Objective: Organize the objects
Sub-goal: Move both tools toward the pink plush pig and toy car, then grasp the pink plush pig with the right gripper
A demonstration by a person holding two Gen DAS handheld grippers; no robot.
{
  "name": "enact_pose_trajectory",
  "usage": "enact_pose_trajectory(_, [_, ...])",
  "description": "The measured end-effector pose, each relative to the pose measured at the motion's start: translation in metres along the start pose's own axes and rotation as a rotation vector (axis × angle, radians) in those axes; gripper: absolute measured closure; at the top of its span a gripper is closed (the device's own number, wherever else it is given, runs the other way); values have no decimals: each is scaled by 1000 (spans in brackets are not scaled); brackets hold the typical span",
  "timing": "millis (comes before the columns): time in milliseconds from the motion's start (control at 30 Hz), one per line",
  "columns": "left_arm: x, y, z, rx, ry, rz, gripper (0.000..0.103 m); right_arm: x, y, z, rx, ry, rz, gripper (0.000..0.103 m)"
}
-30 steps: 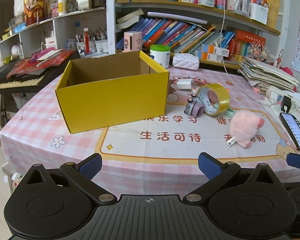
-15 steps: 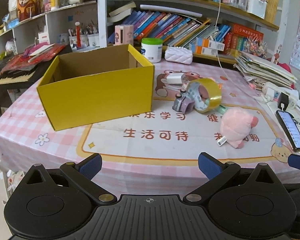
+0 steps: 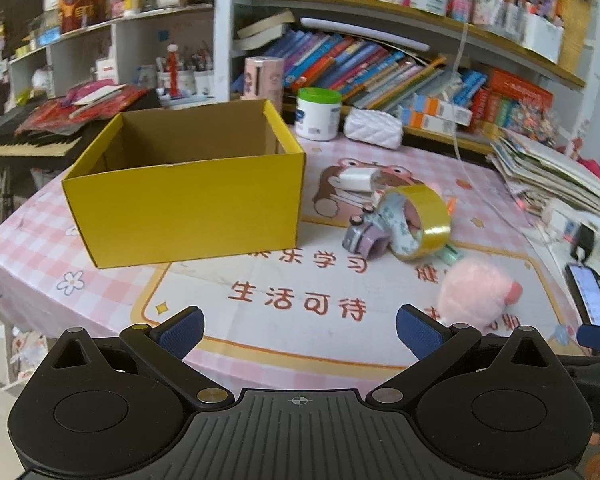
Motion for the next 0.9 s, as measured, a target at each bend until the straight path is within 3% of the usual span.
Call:
enact_pose_trajectory(267, [-9, 3, -4, 29, 68, -96, 0, 21, -32, -26, -35, -61, -35, 0])
enact_pose_trajectory(533, [-34, 3, 7, 0, 193, -193, 0, -5, -57, -49, 21, 98, -48, 0])
enact_pose_trajectory(700, [-40, 3, 13, -19, 213, -240, 0, -15, -85, -53, -30, 146, -54, 0])
enact_pose_trajectory(833, [-44, 3, 17, -35, 221, -302, 0, -14, -103, -56, -56, 160, -19, 4])
enact_pose_trajectory(900, [-45, 3, 16, -33, 225, -308, 0, -10, -109, -56, -59, 171, 2, 12])
Point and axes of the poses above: each gripper's, at about its wrist camera, not at the fingertips, and y roughly against the way its jaws point, x to its right, z to its underside, the point moved 7 cm from there along -y, roughly the way its jaws point, and after that the axes turned 8 degrees about -x, right-handed, at the moved point
